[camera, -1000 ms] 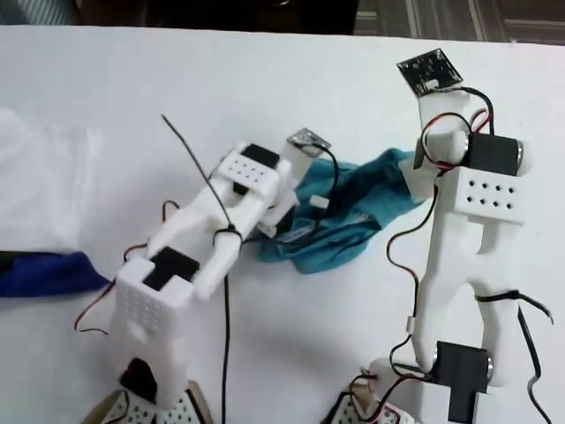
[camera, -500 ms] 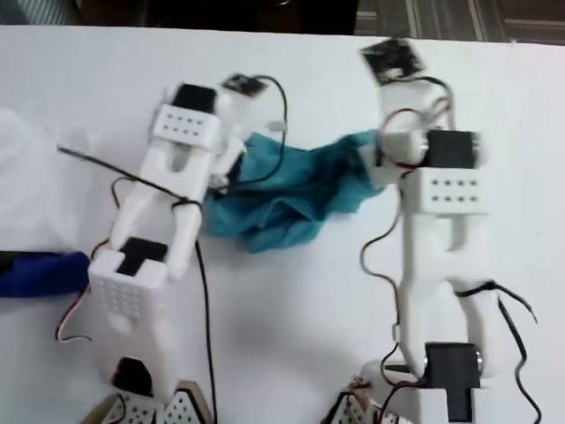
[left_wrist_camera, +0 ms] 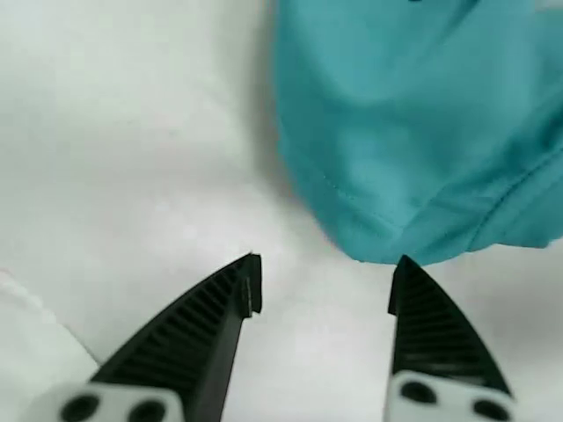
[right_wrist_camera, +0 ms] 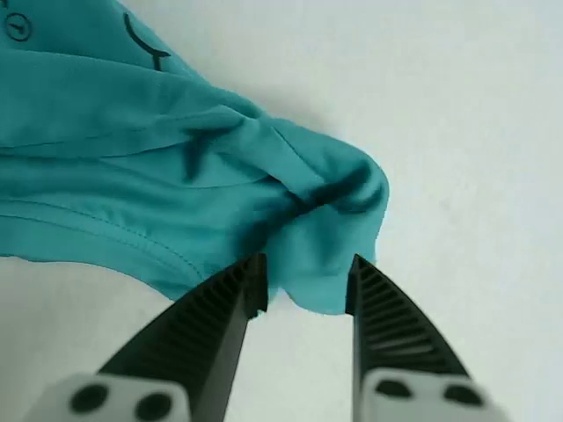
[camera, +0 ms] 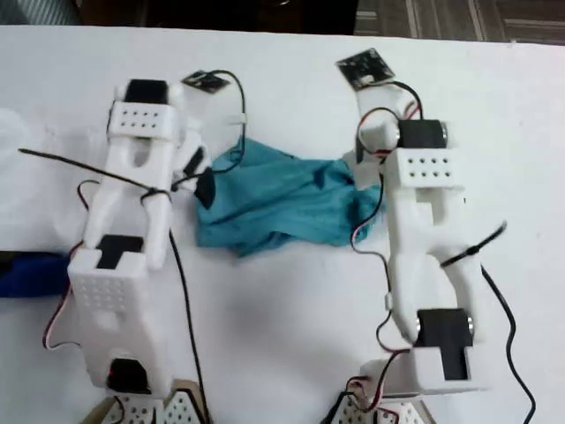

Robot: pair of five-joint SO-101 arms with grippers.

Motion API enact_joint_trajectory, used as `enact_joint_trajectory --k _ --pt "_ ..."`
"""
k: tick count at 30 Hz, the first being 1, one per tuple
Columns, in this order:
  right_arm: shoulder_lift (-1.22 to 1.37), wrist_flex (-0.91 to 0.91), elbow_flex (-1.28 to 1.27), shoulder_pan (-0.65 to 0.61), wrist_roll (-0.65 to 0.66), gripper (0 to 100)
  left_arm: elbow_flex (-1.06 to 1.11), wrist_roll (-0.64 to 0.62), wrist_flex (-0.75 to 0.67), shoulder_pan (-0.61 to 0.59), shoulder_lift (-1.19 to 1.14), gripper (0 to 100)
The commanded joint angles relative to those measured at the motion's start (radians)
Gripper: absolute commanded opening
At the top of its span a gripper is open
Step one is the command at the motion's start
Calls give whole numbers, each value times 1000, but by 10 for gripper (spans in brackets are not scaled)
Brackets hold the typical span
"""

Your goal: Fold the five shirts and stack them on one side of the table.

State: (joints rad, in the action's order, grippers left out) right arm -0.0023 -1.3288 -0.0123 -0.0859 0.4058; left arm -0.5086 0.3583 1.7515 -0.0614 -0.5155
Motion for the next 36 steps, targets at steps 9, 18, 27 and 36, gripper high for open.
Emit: enact_joint_trajectory --k 9,18,27,36 --pt "-13 -2 5 139 -2 149 18 138 2 124 5 252" --pt "-107 -45 5 165 -2 149 260 336 -203 87 5 252" --pt "-113 -51 5 160 -3 149 282 238 -376 57 6 252" --pt "-107 -51 5 160 -8 149 237 232 -379 43 6 252"
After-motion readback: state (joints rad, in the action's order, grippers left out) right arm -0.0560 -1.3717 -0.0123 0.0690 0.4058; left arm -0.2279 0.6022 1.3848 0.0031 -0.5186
